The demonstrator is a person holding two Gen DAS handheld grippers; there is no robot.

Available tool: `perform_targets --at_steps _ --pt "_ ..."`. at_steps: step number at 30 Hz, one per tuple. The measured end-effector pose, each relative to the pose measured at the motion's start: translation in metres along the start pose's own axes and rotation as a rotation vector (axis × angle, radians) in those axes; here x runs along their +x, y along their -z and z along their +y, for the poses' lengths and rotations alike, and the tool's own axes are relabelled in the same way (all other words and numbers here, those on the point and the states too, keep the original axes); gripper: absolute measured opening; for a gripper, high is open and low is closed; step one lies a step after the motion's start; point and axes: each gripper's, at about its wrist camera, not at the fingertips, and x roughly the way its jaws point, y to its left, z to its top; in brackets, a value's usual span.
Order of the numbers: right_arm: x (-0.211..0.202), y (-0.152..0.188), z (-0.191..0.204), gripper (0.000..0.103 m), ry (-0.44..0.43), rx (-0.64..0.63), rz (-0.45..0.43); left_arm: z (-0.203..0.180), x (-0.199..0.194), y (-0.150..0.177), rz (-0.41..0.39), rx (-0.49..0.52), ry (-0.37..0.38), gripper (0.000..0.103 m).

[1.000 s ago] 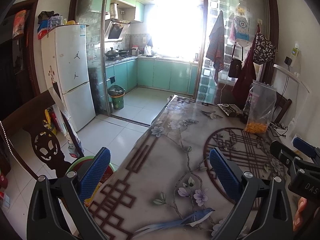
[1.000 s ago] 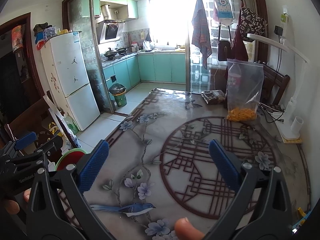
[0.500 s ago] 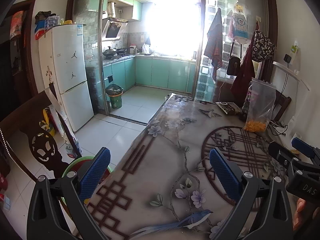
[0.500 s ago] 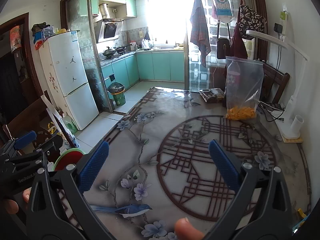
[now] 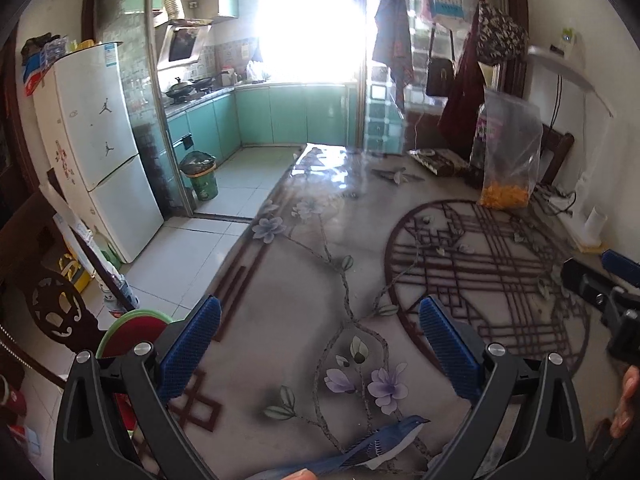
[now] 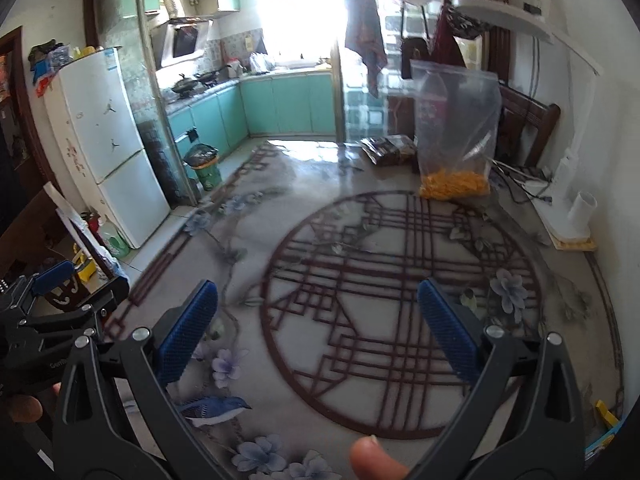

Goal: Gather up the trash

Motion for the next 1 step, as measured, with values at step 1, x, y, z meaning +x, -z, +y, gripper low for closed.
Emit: perform_targets --at_steps 1 --pt "0.0079 0.0065 -0.0119 0.098 0.025 0.015 0.02 -0.0056 0.0168 0.0059 0.028 0.024 0.003 0.095"
